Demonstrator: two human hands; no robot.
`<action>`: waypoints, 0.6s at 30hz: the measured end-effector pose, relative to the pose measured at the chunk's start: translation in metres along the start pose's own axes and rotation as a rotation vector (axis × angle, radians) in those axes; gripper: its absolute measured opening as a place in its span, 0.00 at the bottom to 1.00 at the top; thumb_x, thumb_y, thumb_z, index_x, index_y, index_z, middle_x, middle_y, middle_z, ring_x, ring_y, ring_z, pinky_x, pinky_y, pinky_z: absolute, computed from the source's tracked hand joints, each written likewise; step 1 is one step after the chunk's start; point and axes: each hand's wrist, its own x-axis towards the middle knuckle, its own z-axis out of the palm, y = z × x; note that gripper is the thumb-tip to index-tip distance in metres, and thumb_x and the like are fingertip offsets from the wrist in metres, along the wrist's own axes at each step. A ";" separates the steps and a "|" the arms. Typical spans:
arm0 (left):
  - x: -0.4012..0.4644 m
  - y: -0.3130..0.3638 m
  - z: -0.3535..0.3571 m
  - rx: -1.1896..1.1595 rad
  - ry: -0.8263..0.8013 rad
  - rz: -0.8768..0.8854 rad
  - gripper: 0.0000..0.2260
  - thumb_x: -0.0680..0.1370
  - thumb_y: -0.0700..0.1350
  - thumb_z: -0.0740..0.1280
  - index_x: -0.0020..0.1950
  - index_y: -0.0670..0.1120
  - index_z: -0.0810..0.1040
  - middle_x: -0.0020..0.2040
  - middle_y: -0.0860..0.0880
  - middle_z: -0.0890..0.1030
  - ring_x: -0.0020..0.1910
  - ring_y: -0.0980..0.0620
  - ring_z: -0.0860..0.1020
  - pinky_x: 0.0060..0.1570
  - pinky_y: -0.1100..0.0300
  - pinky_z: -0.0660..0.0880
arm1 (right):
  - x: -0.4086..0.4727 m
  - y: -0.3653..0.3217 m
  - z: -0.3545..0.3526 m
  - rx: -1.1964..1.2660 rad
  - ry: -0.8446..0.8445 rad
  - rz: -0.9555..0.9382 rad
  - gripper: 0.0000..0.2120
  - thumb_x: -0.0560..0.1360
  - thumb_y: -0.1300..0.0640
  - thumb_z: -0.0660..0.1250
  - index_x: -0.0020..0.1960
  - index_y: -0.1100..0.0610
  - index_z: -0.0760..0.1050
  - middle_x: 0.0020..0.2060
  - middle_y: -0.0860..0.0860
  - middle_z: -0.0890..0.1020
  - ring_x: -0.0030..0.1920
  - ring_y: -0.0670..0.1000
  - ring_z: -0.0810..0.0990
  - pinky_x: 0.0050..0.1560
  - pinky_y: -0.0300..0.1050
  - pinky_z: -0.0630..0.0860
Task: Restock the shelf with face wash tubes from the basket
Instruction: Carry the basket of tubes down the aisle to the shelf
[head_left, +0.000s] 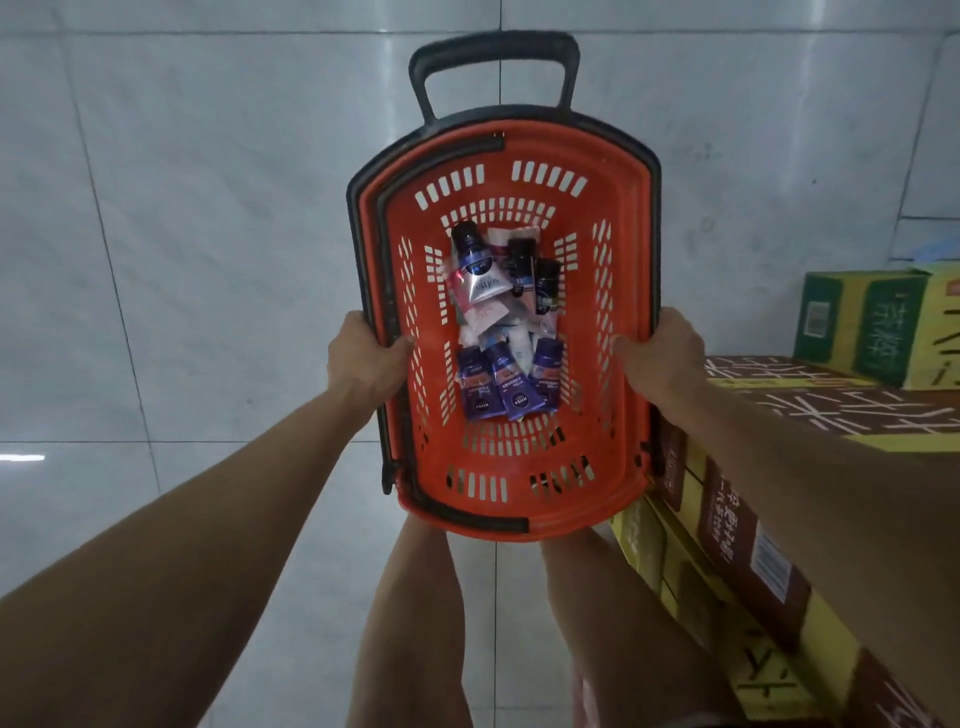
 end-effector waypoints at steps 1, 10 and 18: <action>-0.008 0.002 -0.006 -0.012 -0.007 -0.009 0.24 0.77 0.57 0.73 0.68 0.47 0.75 0.58 0.49 0.84 0.50 0.49 0.85 0.42 0.57 0.79 | -0.008 -0.003 -0.008 -0.008 0.000 -0.004 0.19 0.78 0.52 0.69 0.66 0.59 0.74 0.57 0.57 0.82 0.46 0.53 0.78 0.45 0.44 0.75; -0.143 0.045 -0.112 -0.127 -0.096 0.025 0.16 0.78 0.54 0.73 0.62 0.47 0.79 0.50 0.51 0.86 0.43 0.53 0.86 0.39 0.61 0.81 | -0.136 -0.051 -0.115 0.021 -0.004 -0.055 0.21 0.75 0.47 0.73 0.62 0.58 0.77 0.47 0.53 0.83 0.41 0.54 0.82 0.40 0.43 0.77; -0.279 0.082 -0.223 -0.228 -0.063 0.187 0.16 0.79 0.54 0.72 0.62 0.49 0.77 0.49 0.52 0.87 0.41 0.54 0.87 0.40 0.59 0.83 | -0.279 -0.093 -0.203 0.125 0.082 -0.104 0.22 0.72 0.45 0.75 0.61 0.58 0.80 0.48 0.55 0.86 0.43 0.55 0.85 0.49 0.52 0.84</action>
